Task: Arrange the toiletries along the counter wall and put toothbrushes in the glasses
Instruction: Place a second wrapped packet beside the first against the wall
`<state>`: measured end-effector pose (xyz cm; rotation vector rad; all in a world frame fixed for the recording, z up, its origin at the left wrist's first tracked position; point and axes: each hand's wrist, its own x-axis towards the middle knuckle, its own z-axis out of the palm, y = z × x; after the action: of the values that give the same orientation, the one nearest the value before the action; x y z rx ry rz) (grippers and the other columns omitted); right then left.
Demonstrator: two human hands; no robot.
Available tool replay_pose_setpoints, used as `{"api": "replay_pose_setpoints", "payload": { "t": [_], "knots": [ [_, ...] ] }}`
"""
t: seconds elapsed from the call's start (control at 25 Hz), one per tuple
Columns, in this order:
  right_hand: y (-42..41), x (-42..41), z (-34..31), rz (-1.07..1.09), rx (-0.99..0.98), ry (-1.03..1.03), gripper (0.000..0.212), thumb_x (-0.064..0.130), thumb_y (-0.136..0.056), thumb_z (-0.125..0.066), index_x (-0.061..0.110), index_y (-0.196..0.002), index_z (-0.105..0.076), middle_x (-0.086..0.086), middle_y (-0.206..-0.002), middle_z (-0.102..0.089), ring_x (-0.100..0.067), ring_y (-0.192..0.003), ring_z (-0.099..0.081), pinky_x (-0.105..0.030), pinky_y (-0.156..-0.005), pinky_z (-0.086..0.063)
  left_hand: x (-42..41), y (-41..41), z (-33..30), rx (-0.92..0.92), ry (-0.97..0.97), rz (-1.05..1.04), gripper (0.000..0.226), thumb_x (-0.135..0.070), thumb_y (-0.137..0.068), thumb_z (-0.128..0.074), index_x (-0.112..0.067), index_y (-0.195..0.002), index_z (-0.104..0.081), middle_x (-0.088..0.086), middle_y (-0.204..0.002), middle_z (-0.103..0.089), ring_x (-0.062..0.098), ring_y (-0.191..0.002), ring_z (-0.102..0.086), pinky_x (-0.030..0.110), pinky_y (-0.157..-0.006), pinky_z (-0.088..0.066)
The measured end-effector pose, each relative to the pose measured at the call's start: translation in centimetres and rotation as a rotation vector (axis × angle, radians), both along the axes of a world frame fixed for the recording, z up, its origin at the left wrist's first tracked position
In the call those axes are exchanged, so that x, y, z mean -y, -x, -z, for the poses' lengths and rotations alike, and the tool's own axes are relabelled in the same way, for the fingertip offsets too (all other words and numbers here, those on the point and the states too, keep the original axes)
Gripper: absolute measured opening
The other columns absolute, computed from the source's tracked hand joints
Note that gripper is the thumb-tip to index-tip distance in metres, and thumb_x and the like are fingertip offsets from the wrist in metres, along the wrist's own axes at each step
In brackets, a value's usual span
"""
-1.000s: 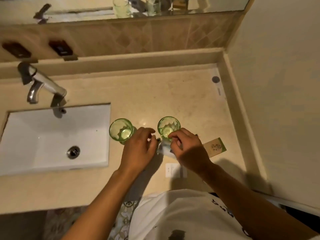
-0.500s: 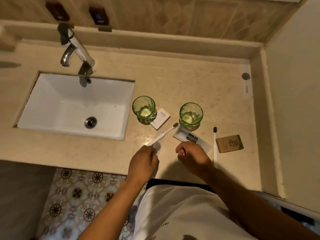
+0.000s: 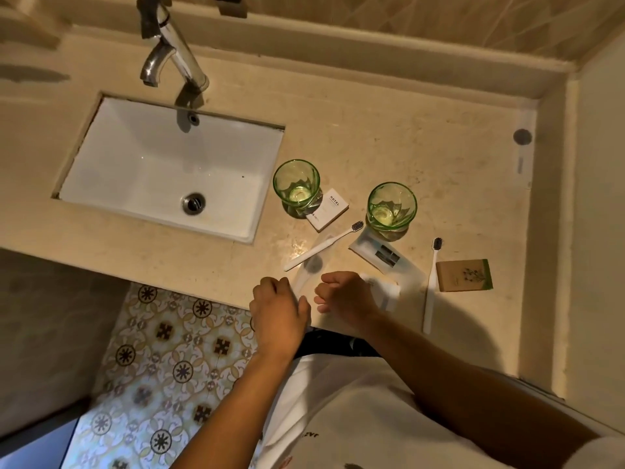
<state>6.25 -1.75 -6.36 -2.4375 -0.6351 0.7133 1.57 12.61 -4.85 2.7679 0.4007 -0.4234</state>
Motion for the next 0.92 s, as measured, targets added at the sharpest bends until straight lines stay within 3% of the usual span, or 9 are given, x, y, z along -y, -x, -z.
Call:
{"api": "replay_pose_setpoints", "payload": {
  "t": [0.12, 0.2, 0.28, 0.36, 0.52, 0.72, 0.84, 0.92],
  "knots": [
    [-0.4, -0.3, 0.6, -0.016, 0.094, -0.026, 0.035, -0.005, -0.046, -0.093, 0.009, -0.048, -0.060, 0.001, -0.048, -0.033, -0.016, -0.040, -0.033, -0.017, -0.047, -0.035, 0.6, 0.2, 0.3, -0.016, -0.026, 0.034, 0.031, -0.029, -0.085, -0.066, -0.007, -0.107, -0.064, 0.014, -0.107, -0.057, 0.033, -0.099, -0.053, 0.044, -0.080, -0.046],
    [-0.7, -0.5, 0.8, -0.021, 0.121, -0.070, 0.049, -0.007, -0.048, -0.090, 0.019, -0.047, -0.048, 0.001, -0.050, -0.026, -0.015, -0.045, -0.025, -0.019, -0.052, -0.029, 1.0, 0.3, 0.6, -0.016, -0.028, 0.050, 0.027, -0.025, -0.082, -0.065, -0.006, -0.101, -0.063, 0.014, -0.101, -0.056, 0.034, -0.091, -0.053, 0.044, -0.074, -0.045],
    [-0.8, -0.7, 1.0, -0.001, 0.072, -0.019, 0.037, 0.000, -0.059, -0.088, 0.013, -0.050, -0.055, -0.009, -0.045, -0.050, -0.016, -0.043, -0.043, -0.019, -0.056, -0.045, 1.2, 0.2, 0.8, -0.026, 0.002, 0.032, 0.024, -0.023, -0.085, -0.063, -0.005, -0.100, -0.060, 0.014, -0.100, -0.054, 0.036, -0.088, -0.052, 0.044, -0.073, -0.044],
    [-0.6, -0.6, 1.4, 0.010, 0.054, 0.046, 0.022, 0.009, -0.070, -0.085, 0.005, -0.059, -0.066, -0.014, -0.063, -0.071, -0.027, -0.055, -0.067, -0.034, -0.062, -0.060, 1.2, -0.3, 0.5, -0.072, 0.113, -0.035, 0.027, -0.028, -0.091, -0.061, -0.005, -0.104, -0.056, 0.013, -0.102, -0.053, 0.037, -0.087, -0.055, 0.044, -0.073, -0.046],
    [-0.3, 0.5, 1.4, 0.015, 0.106, 0.067, 0.027, 0.017, -0.066, -0.091, 0.007, -0.057, -0.068, -0.012, -0.057, -0.070, -0.028, -0.050, -0.068, -0.032, -0.054, -0.060, 1.5, -0.9, -0.9, -0.159, 0.395, -0.221, 0.029, -0.039, -0.090, -0.064, -0.014, -0.100, -0.052, 0.001, -0.086, -0.059, 0.022, -0.073, -0.056, 0.034, -0.057, -0.039],
    [0.3, 1.4, 0.2, 0.031, 0.139, -0.002, 0.021, 0.014, -0.072, -0.087, 0.002, -0.070, -0.070, -0.013, -0.062, -0.071, -0.026, -0.054, -0.070, -0.029, -0.061, -0.060, 1.6, -1.0, -1.8, -0.221, 0.729, -0.546, 0.014, -0.022, -0.089, -0.062, -0.010, -0.085, -0.068, 0.012, -0.080, -0.071, 0.024, -0.072, -0.065, 0.037, -0.067, -0.053],
    [0.9, 2.0, -1.7, 0.177, -0.099, -0.181, 0.022, 0.010, -0.077, -0.084, -0.003, -0.091, -0.073, -0.011, -0.062, -0.068, -0.018, -0.047, -0.062, -0.019, -0.050, -0.051, 1.6, -1.2, -3.1, -0.266, 0.846, -0.653, 0.019, -0.018, -0.091, -0.061, -0.010, -0.077, -0.069, 0.008, -0.068, -0.063, 0.021, -0.063, -0.055, 0.031, -0.059, -0.044],
    [0.9, 2.2, -3.1, 0.458, -0.361, -0.341, 0.018, 0.019, -0.088, -0.073, 0.002, -0.093, -0.070, -0.006, -0.064, -0.057, -0.014, -0.048, -0.050, -0.020, -0.047, -0.040, 1.7, -1.4, -4.0, -0.295, 0.878, -0.669, 0.017, -0.020, -0.092, -0.064, -0.011, -0.078, -0.069, 0.005, -0.069, -0.064, 0.020, -0.063, -0.056, 0.030, -0.061, -0.045]
  ]
}}
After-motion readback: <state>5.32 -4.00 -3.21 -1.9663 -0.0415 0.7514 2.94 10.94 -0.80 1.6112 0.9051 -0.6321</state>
